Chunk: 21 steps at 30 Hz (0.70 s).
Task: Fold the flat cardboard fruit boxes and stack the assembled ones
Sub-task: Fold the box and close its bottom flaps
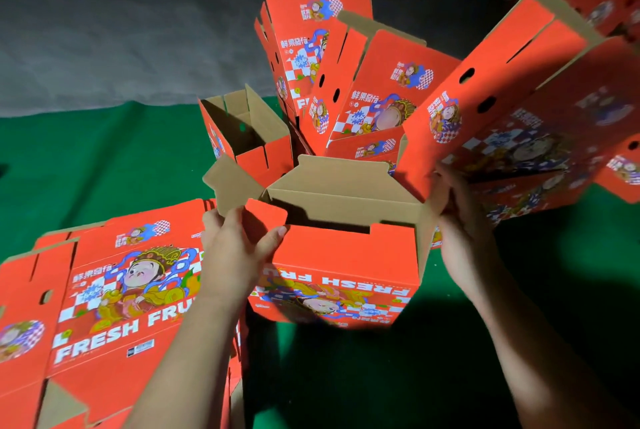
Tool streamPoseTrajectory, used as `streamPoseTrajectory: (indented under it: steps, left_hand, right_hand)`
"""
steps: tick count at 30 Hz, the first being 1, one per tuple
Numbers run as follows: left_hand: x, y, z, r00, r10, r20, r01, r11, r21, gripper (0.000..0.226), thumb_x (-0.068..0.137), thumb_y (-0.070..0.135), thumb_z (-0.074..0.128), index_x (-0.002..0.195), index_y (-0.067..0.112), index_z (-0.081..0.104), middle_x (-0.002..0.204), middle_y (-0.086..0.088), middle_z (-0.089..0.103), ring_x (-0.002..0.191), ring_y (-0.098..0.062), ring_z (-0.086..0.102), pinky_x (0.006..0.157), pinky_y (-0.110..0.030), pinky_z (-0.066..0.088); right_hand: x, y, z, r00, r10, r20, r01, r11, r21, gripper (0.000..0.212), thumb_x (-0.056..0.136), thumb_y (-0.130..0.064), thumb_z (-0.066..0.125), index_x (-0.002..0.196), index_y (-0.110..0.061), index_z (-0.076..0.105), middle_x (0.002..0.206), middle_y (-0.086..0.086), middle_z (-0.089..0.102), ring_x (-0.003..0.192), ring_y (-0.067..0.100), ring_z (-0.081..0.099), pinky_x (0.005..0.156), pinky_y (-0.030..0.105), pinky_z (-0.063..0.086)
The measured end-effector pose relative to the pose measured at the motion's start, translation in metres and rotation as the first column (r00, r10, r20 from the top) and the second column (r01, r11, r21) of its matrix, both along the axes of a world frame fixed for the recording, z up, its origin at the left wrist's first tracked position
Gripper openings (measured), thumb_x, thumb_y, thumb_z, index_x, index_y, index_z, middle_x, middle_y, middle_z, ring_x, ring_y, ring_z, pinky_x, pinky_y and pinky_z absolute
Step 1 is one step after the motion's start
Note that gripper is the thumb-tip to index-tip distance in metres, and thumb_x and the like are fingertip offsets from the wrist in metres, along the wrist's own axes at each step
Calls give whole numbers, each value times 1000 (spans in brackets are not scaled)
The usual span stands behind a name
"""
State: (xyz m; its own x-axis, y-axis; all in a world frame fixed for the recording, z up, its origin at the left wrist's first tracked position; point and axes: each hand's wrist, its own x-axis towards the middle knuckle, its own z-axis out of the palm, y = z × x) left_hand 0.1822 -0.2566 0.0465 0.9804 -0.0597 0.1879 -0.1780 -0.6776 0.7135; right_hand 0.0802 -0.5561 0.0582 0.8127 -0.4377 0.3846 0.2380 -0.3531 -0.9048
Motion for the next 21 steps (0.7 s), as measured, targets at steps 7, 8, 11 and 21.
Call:
streamPoseTrajectory:
  steps: [7, 8, 11, 21]
  left_hand:
    - [-2, -3, 2, 995, -22, 99, 7, 989, 147, 85, 72, 46, 90, 144, 21, 53, 132, -20, 39, 119, -39, 43, 104, -45, 40]
    - [-3, -3, 1, 992, -24, 122, 3, 985, 173, 84, 73, 46, 89, 145, 22, 52, 133, -20, 40, 118, -39, 42, 103, -46, 39]
    - [-11, -3, -3, 973, -49, 224, 1, 978, 209, 73, 83, 44, 82, 147, 24, 52, 136, -14, 41, 112, -30, 37, 100, -45, 34]
    - [-3, 17, 0, 886, -380, 266, 302, 908, 290, 31, 89, 41, 56, 117, 32, 45, 90, 4, 47, 86, -25, 44, 77, -40, 32]
  right_hand:
    - [-21, 45, -13, 990, -52, -131, 18, 968, -250, 74, 91, -26, 61, 158, -38, 32, 163, -17, 31, 151, 3, 27, 121, 29, 24]
    - [-21, 49, -18, 987, -85, -136, 31, 934, -357, 77, 91, -17, 64, 158, -36, 31, 165, -17, 26, 152, 4, 22, 122, 25, 20]
    - [-17, 47, -23, 983, -129, -128, 62, 900, -432, 79, 90, 4, 58, 158, -26, 33, 166, -12, 26, 153, 8, 21, 121, 16, 14]
    - [15, 26, -10, 974, 39, -224, -150, 851, -504, 72, 100, 0, 46, 162, -28, 23, 169, -16, 17, 153, -4, 15, 116, 5, 11]
